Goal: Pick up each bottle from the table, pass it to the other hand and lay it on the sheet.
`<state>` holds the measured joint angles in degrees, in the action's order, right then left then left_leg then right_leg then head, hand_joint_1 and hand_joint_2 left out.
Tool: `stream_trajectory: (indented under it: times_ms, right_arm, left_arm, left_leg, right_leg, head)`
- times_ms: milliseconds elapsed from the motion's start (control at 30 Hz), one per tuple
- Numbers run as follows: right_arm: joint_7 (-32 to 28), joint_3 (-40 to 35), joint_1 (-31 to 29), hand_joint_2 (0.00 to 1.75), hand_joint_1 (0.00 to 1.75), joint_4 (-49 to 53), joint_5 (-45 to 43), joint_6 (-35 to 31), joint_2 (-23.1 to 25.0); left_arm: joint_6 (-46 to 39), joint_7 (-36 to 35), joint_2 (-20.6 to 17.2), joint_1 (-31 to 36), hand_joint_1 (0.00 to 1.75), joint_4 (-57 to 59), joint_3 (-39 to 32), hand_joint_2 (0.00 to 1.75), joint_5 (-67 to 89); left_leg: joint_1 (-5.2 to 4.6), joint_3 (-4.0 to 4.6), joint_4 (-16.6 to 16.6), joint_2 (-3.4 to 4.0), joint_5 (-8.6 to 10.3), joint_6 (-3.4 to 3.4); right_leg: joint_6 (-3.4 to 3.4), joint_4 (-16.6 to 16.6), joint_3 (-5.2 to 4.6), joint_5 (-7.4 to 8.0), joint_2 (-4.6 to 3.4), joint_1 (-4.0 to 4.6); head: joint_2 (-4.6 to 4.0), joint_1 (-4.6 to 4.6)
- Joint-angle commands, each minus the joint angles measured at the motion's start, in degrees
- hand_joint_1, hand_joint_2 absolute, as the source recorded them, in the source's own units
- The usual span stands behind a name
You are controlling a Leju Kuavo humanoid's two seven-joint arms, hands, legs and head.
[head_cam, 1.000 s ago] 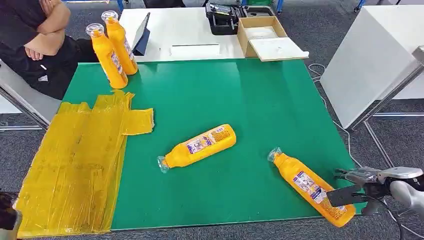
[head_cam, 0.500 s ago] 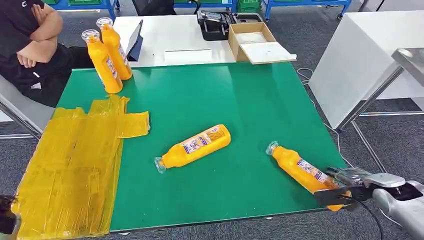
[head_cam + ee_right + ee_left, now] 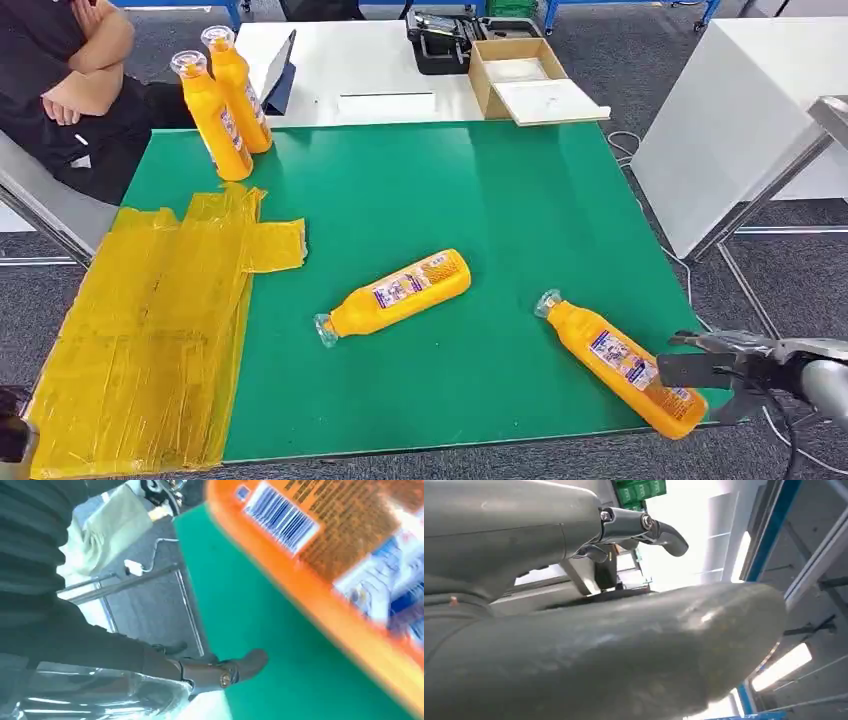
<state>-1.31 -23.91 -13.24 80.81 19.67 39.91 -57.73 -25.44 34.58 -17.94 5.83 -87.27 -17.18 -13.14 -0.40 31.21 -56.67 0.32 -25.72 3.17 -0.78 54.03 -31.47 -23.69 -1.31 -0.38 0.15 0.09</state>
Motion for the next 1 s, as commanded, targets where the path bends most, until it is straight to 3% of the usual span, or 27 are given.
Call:
stream_trajectory:
  times_ms: [33, 100, 133, 167, 233, 267, 333, 400, 433, 500, 567, 600, 733, 800, 1000]
  right_arm:
    - [-0.06, 12.84, 10.71, 1.75, 0.00, 12.05, -6.02, 1.53, -4.03]
    - [-0.08, 13.72, 11.03, 1.75, 0.00, 12.09, -6.14, 1.96, -3.06]
    - [-1.11, 17.23, 14.12, 1.75, 0.00, 13.25, -10.04, 4.03, -2.35]
    - [-3.23, 20.85, 18.14, 0.00, 0.00, 15.46, -13.29, 5.47, -3.05]
    - [-6.17, 32.18, 25.69, 0.00, 0.00, 19.97, -22.11, 11.03, -2.53]
    - [-6.59, 35.50, 26.71, 0.00, 0.00, 20.98, -23.30, 12.85, -3.05]
    - [-7.22, 38.97, 20.53, 0.00, 0.00, 18.50, -25.01, 16.93, 0.41]
    - [-6.65, 36.96, 13.30, 0.00, 0.00, 14.62, -22.35, 16.11, 4.54]
    - [-3.67, 35.58, 5.65, 0.00, 0.00, 8.94, -24.64, 15.57, 11.84]
    - [-1.53, 33.75, -1.02, 0.00, 0.00, 2.48, -18.07, 5.71, 22.19]
    - [-1.62, 31.10, -4.14, 0.00, 0.00, -0.33, -14.76, -1.79, 28.76]
    - [-2.69, 29.67, -3.53, 1.75, 0.00, 1.26, -11.58, -9.57, 32.60]
    - [-1.66, 20.17, 3.37, 1.75, 0.00, 11.86, 9.11, -29.32, 35.27]
    - [1.38, 15.91, 6.16, 1.75, 0.00, 16.06, 17.45, -33.89, 35.59]
    - [1.88, 16.21, 6.91, 1.75, 0.00, 16.84, 17.47, -34.45, 34.78]
  left_arm:
    - [0.65, -0.03, 1.86, 4.66, 0.00, 6.78, 2.57, 0.00, -0.19]
    - [0.60, -0.01, 1.75, 4.47, 0.00, 6.63, 2.59, 0.00, -0.18]
    - [0.84, 0.18, 1.88, 5.28, 0.00, 7.31, 2.95, 0.00, -0.12]
    - [1.12, 0.39, 1.82, 6.26, 0.00, 8.30, 3.57, 0.00, -0.07]
    - [1.45, 0.76, 1.49, 8.13, 0.00, 10.23, 4.90, 0.00, -0.35]
    - [1.27, 1.07, 1.27, 8.50, 0.00, 10.84, 5.24, 0.00, -0.36]
    - [1.08, 1.81, 0.79, 8.06, 0.00, 10.93, 4.99, 0.00, -0.94]
    - [1.00, 1.82, 1.14, 7.40, 0.00, 10.05, 4.39, 0.00, -1.00]
    - [1.01, 1.83, 1.36, 8.35, 0.00, 10.16, 4.46, 0.00, -0.91]
    - [0.21, 1.20, 2.61, 6.79, 0.00, 7.57, 4.34, 0.00, 0.33]
    - [-0.66, 0.38, 3.20, 5.13, 0.00, 4.87, 4.14, 0.00, 1.06]
    - [-1.30, -0.28, 3.77, 3.77, 0.00, 2.88, 3.80, 0.00, 1.68]
    - [-2.46, -1.53, 4.80, 0.71, 0.00, -1.45, 2.67, 0.00, 2.93]
    - [-2.63, -1.71, 5.31, 0.72, 0.00, -2.41, 2.19, 0.00, 3.56]
    - [-2.69, -1.96, 5.54, 0.69, 0.00, -2.56, 2.06, 0.00, 3.90]
  left_leg:
    - [-0.11, 0.15, 0.09, -0.43, 0.02, -0.20]
    - [-0.07, 0.35, 0.11, -0.43, 0.01, -0.19]
    - [-0.07, 0.40, 0.12, -0.43, 0.00, -0.21]
    - [-0.09, 0.38, 0.14, -0.43, -0.01, -0.25]
    - [-0.05, 0.49, 0.13, -0.74, 0.03, -0.27]
    - [-0.08, 0.62, 0.08, -0.70, 0.06, -0.17]
    - [-0.13, 0.73, 0.03, -0.73, 0.05, -0.15]
    - [-0.14, 0.65, 0.08, -0.63, 0.02, -0.20]
    - [-0.08, 0.68, 0.10, -0.53, 0.02, -0.14]
    - [0.06, 0.44, 0.29, -0.31, 0.07, -0.25]
    - [0.21, 0.47, 0.28, -0.14, 0.04, -0.16]
    - [0.25, 0.39, 0.26, 0.04, 0.00, -0.17]
    - [0.09, 0.12, 0.42, 0.39, 0.04, -0.30]
    - [0.06, 0.28, 0.23, 0.35, -0.04, -0.25]
    - [0.08, 0.60, 0.12, -0.18, -0.03, -0.18]
  right_leg:
    - [0.05, 0.03, -0.08, -0.14, 0.51, -0.11]
    - [0.05, -0.01, -0.24, -0.08, 0.47, -0.07]
    - [0.05, -0.03, -0.31, -0.07, 0.46, -0.09]
    - [0.06, -0.03, -0.29, -0.09, 0.48, -0.11]
    - [0.07, -0.03, -0.28, -0.15, 0.82, -0.08]
    - [0.04, 0.02, -0.53, -0.13, 0.74, -0.08]
    - [-0.05, 0.09, -0.72, -0.19, 0.74, -0.07]
    - [-0.10, 0.02, -0.62, -0.17, 0.66, -0.06]
    - [-0.12, -0.02, -0.62, -0.10, 0.53, -0.03]
    - [-0.09, -0.30, -0.32, 0.07, 0.36, 0.06]
    - [-0.09, -0.35, -0.24, 0.06, 0.18, 0.08]
    - [-0.09, -0.35, -0.22, 0.06, -0.02, 0.13]
    - [-0.05, -0.34, -0.23, 0.08, -0.27, 0.13]
    - [-0.06, -0.13, -0.41, -0.03, -0.28, 0.14]
    - [-0.05, 0.10, -0.58, -0.18, 0.11, 0.01]
  head:
    - [0.00, -0.02]
    - [0.00, -0.02]
    - [0.00, -0.06]
    - [0.00, -0.04]
    - [0.00, -0.04]
    - [0.00, -0.02]
    - [0.00, -0.07]
    - [0.00, -0.04]
    - [0.00, -0.04]
    - [0.00, 0.00]
    - [0.00, -0.02]
    - [0.00, 0.00]
    - [0.00, 0.00]
    - [0.00, -0.02]
    - [0.00, -0.04]
